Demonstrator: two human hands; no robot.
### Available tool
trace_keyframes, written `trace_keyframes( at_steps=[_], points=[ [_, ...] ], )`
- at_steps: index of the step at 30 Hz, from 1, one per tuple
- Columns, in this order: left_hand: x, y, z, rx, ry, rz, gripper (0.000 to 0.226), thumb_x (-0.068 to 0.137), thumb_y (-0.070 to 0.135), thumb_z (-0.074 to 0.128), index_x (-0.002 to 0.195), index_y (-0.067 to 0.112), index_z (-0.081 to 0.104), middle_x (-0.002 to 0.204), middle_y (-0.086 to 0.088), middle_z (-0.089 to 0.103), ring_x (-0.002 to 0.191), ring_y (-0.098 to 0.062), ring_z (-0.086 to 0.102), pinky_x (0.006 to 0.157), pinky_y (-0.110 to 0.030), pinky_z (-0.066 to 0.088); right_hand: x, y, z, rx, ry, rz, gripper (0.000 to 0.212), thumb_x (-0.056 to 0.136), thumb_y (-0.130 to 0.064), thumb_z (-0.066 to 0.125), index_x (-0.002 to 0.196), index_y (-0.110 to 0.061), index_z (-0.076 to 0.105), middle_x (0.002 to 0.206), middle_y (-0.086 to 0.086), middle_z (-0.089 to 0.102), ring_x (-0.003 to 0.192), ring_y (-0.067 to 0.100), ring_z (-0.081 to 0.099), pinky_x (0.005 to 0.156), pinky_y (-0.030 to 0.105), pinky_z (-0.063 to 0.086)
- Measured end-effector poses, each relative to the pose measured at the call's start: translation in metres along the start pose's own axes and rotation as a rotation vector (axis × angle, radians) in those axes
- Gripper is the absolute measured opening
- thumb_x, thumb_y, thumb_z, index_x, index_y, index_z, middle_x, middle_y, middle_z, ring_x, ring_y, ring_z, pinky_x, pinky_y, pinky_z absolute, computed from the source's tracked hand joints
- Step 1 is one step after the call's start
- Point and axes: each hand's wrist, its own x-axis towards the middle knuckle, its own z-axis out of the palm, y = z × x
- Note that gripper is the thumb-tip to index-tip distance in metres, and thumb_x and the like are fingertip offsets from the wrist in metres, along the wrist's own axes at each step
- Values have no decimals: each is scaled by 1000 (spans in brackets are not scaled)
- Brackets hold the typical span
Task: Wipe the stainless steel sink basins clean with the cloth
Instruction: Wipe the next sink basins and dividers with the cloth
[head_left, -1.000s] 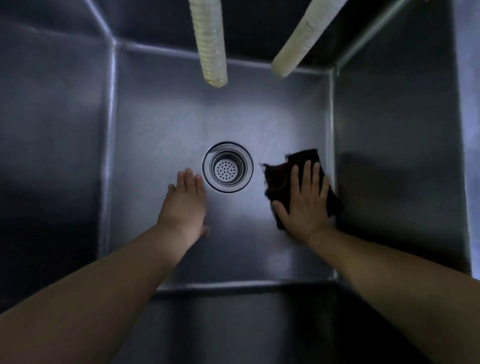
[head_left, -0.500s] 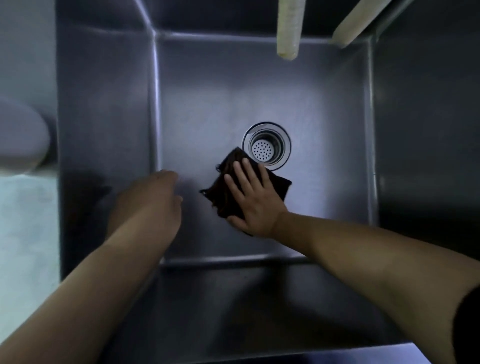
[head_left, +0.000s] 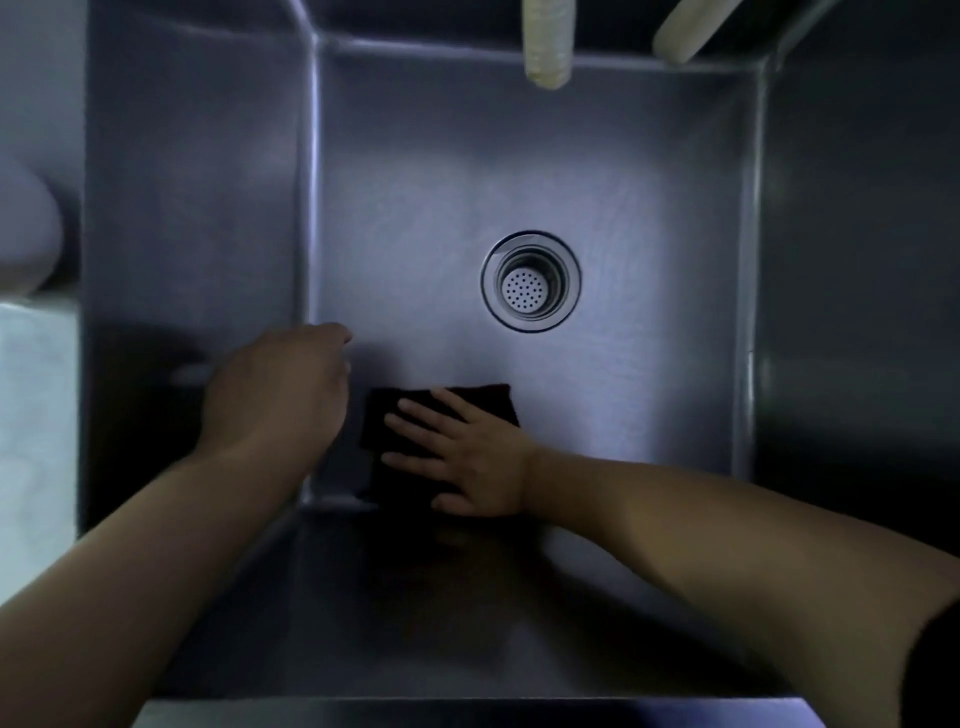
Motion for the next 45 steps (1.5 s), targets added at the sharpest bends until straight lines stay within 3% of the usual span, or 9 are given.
trace_keyframes(
  at_steps=[7,12,14,16,19,22,31,37,45],
  points=[
    [-1,41,11,47,-127,91,34,97,24,41,128,18,52,128,-6,57,115,-29,53,90,-36,46,-120,65,-25,-39,-282,194,73,84,-58,38,148,-25,27,156,10,21,144,30,17,115,51,11],
    [8,95,32,149,-74,428,27,52,11,81,74,14,65,64,-5,64,55,-28,62,43,-25,39,-164,89,-104,48,-395,387,74,94,-36,51,152,-26,7,160,6,-3,146,24,10,119,38,13],
    [13,122,42,164,-59,652,28,43,9,79,68,15,66,60,-3,62,51,-25,61,39,-23,39,-183,95,-153,37,-291,445,64,94,-30,51,150,-22,23,157,9,22,139,26,32,113,37,25],
    [17,146,57,160,-48,905,23,61,14,55,74,14,73,75,-6,70,64,-26,67,46,-28,52,-204,107,-196,-113,-169,436,45,87,-28,55,130,-15,56,124,13,62,109,31,60,97,41,45],
    [28,177,81,281,-105,1156,45,74,13,37,99,10,75,109,-13,70,97,-28,69,75,-33,56,-245,131,-230,-322,-163,531,43,80,-33,39,101,-14,71,87,9,71,81,29,67,94,43,47],
    [42,193,112,471,-298,1307,51,101,22,32,149,8,22,157,-11,15,145,-30,15,117,-39,9,-263,142,-242,-358,-248,599,56,83,-38,23,101,-18,72,89,7,71,90,27,63,108,38,26],
    [93,236,123,344,-95,1182,91,70,62,40,148,17,29,154,-7,27,141,-22,13,113,-39,-10,-270,150,-225,-293,-30,596,43,87,-36,31,74,-16,67,72,5,65,79,25,55,105,39,34],
    [172,303,82,214,-79,838,121,67,78,48,150,14,-11,158,-6,-15,144,-23,-19,112,-44,-19,-272,154,-218,-268,26,565,44,90,-34,32,70,-13,65,63,4,60,67,25,51,98,41,38],
    [116,311,128,188,90,961,78,92,55,21,151,5,12,158,-16,9,146,-32,1,117,-53,-2,-276,158,-211,-252,33,569,49,91,-39,29,70,-12,65,64,6,60,68,24,49,97,42,39]
  ],
)
